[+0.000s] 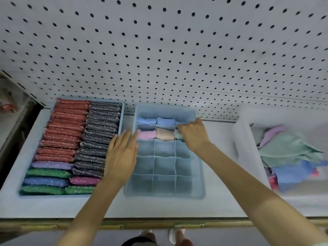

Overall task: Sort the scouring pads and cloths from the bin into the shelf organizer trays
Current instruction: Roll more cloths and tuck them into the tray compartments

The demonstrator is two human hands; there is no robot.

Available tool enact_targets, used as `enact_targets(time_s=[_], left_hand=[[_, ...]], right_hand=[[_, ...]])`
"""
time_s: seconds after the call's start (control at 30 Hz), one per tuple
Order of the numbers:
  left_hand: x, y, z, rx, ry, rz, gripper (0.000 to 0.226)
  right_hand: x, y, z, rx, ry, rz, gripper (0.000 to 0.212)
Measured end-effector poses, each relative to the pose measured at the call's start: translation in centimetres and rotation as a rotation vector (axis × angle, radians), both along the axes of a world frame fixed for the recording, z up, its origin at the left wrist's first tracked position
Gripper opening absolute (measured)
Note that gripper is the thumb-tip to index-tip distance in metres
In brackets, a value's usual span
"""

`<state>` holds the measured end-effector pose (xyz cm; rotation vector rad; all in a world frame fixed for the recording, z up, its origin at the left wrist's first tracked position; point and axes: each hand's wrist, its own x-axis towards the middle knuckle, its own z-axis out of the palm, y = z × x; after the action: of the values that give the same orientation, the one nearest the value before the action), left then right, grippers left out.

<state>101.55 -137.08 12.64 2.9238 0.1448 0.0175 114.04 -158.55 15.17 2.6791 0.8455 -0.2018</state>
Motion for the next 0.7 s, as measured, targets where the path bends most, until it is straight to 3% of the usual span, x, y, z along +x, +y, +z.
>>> enact_targets(time_s=[0.13, 0.23, 0.3, 0.53, 0.7], left_hand=[[0.1, 0.0, -0.2, 0.014, -0.019, 0.004, 0.052], [0.1, -0.1, -0.1, 0.027, -0.023, 0.005, 0.051], [0.1, -0.2, -0.1, 0.029, -0.032, 0.001, 0.052], [0.0, -0.2, -0.3, 0.031, -0.094, 0.002, 0.051], [0.1, -0.1, -0.3, -0.023, -0.107, -0.006, 0.051]], right_hand=[[1.1, -0.3, 0.3, -0.004, 0.176, 0.012, 0.028], [2.0, -1.0, 0.7, 0.088, 0.373, -0.027, 0.006], [2.3, -1.2, 1.2, 0.164, 0.467, -0.084, 0.012], [2.0, 0.1, 0.7, 0.064, 0.300, -0.083, 0.015], [2.3, -0.8, 1.6, 0.241, 0.472, -0.185, 0.016]])
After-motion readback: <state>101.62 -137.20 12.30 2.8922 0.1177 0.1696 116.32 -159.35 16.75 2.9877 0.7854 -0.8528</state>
